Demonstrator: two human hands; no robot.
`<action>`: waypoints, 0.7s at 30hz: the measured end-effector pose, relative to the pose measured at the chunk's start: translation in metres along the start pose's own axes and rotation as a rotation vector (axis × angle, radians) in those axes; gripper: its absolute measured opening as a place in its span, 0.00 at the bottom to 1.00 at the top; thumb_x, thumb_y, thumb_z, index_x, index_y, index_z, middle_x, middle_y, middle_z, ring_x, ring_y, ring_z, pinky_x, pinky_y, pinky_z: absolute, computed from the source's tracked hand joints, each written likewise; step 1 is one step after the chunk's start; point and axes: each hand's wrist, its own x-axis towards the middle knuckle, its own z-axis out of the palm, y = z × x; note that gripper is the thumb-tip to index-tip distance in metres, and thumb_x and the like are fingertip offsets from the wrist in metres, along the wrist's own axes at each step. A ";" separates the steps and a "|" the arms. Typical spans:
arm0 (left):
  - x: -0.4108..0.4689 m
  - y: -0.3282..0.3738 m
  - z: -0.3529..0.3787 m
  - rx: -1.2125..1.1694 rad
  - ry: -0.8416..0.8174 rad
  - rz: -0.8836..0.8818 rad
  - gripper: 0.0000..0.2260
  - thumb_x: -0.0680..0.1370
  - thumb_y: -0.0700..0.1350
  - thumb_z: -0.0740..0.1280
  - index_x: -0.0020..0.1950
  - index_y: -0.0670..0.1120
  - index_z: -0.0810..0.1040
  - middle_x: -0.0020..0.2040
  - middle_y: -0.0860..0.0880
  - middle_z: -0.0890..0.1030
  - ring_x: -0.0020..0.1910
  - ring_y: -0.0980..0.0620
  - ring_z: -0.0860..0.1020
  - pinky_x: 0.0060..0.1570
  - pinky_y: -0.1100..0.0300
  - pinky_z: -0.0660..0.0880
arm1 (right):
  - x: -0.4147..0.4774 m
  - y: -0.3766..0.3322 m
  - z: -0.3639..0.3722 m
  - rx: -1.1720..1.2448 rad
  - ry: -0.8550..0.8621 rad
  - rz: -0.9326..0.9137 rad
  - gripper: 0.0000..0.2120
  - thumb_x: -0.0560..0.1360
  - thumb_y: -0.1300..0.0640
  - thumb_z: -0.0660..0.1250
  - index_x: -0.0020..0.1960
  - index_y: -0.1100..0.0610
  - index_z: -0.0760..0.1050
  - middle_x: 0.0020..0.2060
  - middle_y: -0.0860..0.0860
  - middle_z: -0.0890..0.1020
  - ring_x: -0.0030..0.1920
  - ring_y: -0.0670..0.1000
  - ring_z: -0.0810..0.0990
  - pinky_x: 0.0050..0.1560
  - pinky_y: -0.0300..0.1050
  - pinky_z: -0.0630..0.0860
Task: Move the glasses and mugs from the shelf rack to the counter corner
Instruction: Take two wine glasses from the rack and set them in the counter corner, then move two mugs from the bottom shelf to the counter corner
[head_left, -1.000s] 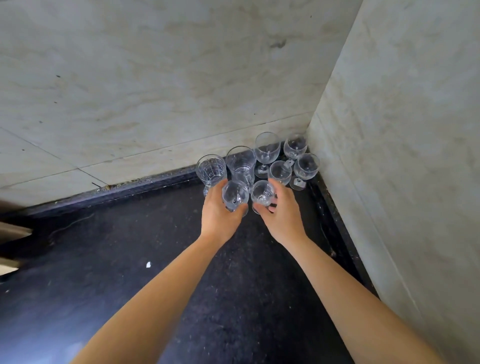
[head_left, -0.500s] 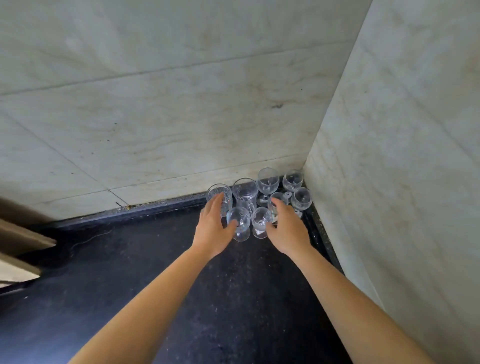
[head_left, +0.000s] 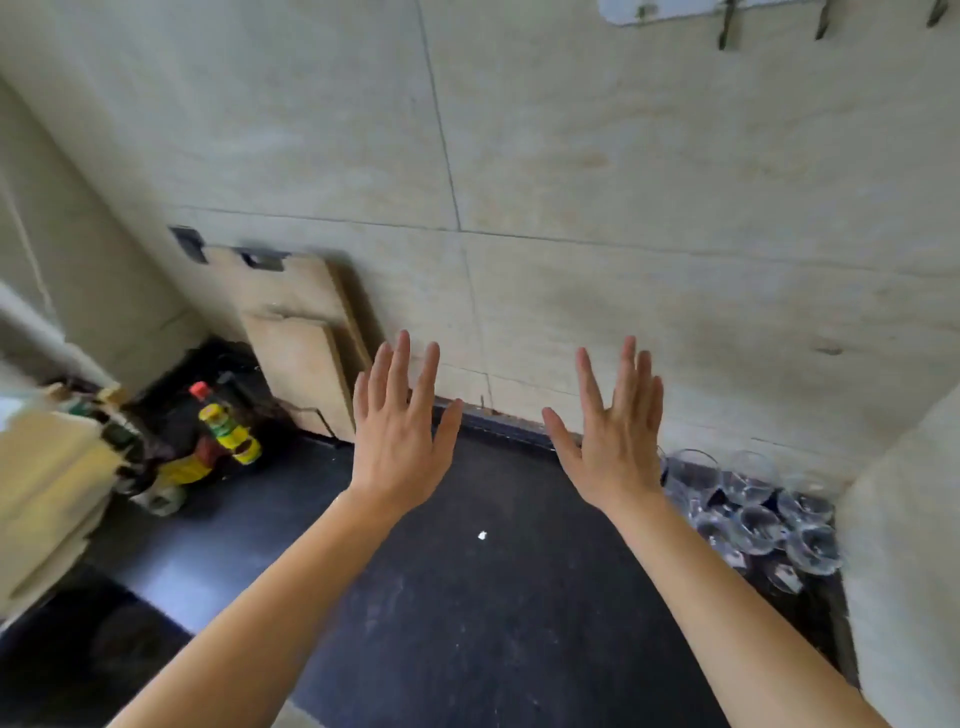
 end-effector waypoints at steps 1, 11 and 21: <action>-0.017 -0.022 -0.014 0.040 0.003 -0.060 0.29 0.82 0.56 0.59 0.80 0.47 0.58 0.81 0.40 0.54 0.79 0.37 0.54 0.73 0.36 0.56 | 0.002 -0.026 0.010 0.036 -0.025 -0.054 0.38 0.82 0.35 0.53 0.83 0.51 0.45 0.81 0.64 0.40 0.80 0.68 0.43 0.78 0.67 0.47; -0.207 -0.238 -0.197 0.248 0.217 -0.545 0.30 0.81 0.60 0.53 0.81 0.49 0.55 0.82 0.43 0.51 0.80 0.41 0.50 0.75 0.37 0.52 | -0.024 -0.365 0.039 0.341 -0.144 -0.570 0.38 0.81 0.34 0.55 0.83 0.48 0.46 0.82 0.62 0.43 0.81 0.67 0.43 0.78 0.66 0.45; -0.468 -0.448 -0.390 0.439 0.350 -0.890 0.30 0.80 0.59 0.52 0.80 0.46 0.59 0.81 0.41 0.53 0.79 0.38 0.52 0.73 0.33 0.53 | -0.188 -0.751 0.064 0.586 -0.189 -0.951 0.37 0.80 0.36 0.57 0.83 0.51 0.53 0.82 0.61 0.47 0.81 0.65 0.47 0.77 0.67 0.47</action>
